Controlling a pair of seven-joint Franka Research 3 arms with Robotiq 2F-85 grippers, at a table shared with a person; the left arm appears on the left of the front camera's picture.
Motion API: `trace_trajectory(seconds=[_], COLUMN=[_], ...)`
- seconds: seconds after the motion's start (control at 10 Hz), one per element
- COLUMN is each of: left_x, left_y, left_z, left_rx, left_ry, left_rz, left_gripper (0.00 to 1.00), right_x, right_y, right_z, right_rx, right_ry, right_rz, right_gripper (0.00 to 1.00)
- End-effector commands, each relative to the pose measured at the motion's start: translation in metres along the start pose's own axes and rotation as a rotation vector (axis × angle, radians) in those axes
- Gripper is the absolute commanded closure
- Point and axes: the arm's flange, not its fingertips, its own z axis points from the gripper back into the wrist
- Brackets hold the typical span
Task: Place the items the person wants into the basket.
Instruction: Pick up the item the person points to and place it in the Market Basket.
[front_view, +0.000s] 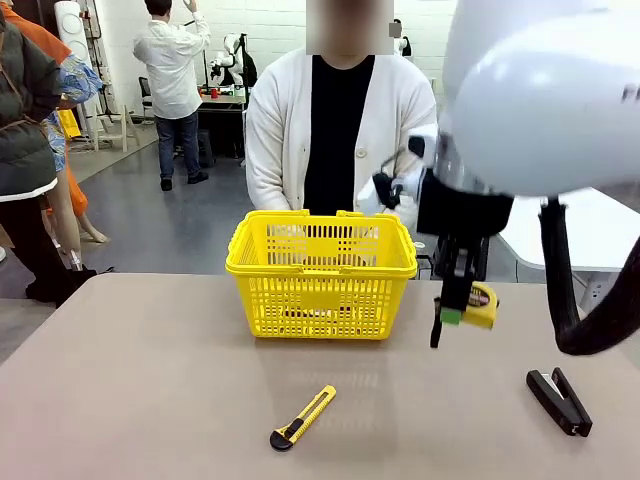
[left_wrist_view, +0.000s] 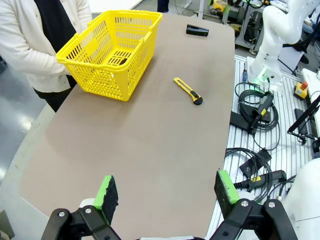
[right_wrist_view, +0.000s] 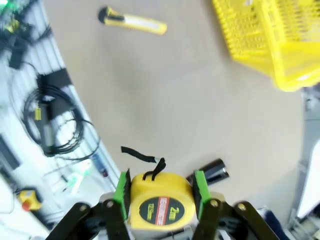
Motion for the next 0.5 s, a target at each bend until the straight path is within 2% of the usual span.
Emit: trace_trajectory(seconds=[0.0,0.1,0.2,0.4], left_x=[0.000,0.000,0.000,0.000], left_y=[0.000,0.000,0.000,0.000], left_z=[0.001,0.001,0.001,0.001], left_rx=[-0.002,-0.002,-0.002,-0.002], left_ry=[-0.024,-0.024,-0.024,-0.024], left_rz=[-0.023,-0.023,-0.023,-0.023], left_gripper=[0.00,0.00,0.00,0.00], right_x=[0.015,0.015,0.005,0.005], right_y=[0.003,0.005,0.002,0.002], right_z=[0.010,0.016,0.015,0.015], right_rx=[-0.036,-0.043,-0.018,-0.018], right_ry=[0.023,0.024,-0.005,-0.005], right_rz=[-0.064,-0.100,-0.027,-0.027], right_gripper=[1.00,1.00,1.00,1.00])
